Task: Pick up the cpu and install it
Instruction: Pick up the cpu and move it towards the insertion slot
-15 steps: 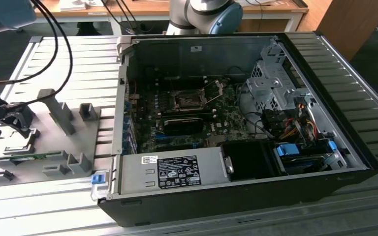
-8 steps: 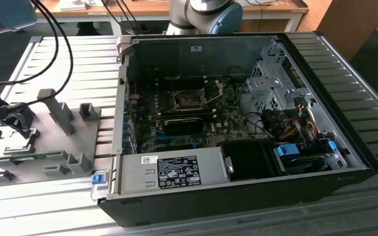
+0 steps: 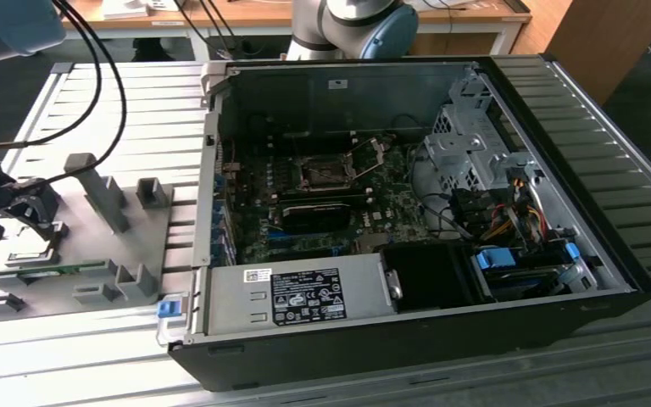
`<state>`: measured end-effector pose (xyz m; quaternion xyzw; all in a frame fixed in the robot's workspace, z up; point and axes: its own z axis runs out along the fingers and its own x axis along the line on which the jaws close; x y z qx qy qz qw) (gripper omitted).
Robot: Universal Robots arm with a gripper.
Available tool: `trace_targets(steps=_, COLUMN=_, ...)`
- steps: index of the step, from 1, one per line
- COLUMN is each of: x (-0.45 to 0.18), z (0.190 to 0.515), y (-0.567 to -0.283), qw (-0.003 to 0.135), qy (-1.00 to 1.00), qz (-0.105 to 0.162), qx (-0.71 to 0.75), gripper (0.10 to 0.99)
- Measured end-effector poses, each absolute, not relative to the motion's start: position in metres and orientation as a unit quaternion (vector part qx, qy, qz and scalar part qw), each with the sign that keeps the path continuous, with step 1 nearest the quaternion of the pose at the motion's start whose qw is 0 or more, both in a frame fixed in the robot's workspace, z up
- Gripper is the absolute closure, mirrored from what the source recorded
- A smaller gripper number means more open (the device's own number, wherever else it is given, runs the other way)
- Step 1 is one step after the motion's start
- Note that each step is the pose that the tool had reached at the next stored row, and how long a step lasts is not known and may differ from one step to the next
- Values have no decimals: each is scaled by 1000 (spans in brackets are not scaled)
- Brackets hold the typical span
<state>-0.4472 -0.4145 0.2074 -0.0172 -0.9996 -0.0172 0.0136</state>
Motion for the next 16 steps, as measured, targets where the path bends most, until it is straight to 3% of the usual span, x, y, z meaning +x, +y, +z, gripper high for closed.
trace_targets(steps=16, x=-448, z=199, y=-414, qw=13, qy=-1000, qz=-18, qx=-19, gripper=424)
